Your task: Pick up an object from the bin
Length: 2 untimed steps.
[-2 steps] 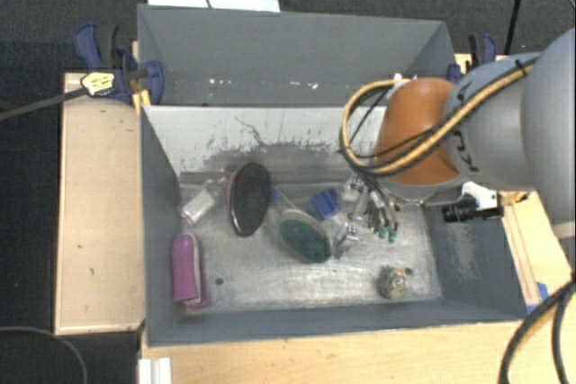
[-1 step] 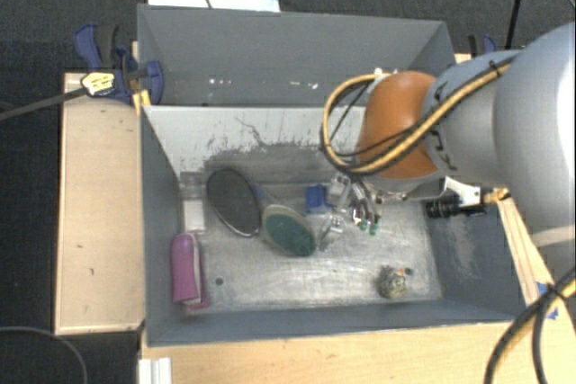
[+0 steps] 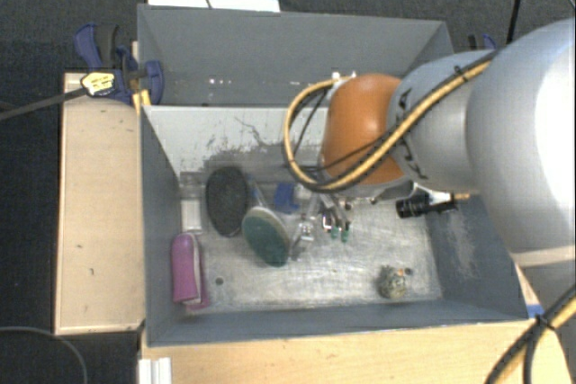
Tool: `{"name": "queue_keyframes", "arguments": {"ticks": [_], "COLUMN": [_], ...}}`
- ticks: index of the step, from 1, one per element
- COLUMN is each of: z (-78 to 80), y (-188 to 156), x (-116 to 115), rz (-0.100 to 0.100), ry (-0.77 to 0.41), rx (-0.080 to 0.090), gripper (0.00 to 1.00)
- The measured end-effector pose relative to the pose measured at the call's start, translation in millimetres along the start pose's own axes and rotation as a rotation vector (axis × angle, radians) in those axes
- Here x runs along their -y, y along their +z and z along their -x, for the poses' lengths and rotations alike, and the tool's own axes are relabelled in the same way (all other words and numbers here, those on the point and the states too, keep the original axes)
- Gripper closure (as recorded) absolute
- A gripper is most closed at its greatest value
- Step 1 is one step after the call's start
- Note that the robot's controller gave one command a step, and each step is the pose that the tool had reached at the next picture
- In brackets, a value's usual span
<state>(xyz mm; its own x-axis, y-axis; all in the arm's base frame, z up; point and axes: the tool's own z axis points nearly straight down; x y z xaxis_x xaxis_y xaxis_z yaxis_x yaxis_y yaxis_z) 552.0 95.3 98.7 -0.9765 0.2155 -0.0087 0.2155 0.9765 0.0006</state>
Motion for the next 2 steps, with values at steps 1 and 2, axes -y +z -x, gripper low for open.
{"name": "queue_keyframes", "arguments": {"ticks": [1,2], "z": [10.5,9.6], "y": [8,12], "x": [6,-22], "rz": [0.003,0.008], "ry": [-0.144,-0.152], "rx": [0.013,0.022], "gripper": [0.0,0.0]}}
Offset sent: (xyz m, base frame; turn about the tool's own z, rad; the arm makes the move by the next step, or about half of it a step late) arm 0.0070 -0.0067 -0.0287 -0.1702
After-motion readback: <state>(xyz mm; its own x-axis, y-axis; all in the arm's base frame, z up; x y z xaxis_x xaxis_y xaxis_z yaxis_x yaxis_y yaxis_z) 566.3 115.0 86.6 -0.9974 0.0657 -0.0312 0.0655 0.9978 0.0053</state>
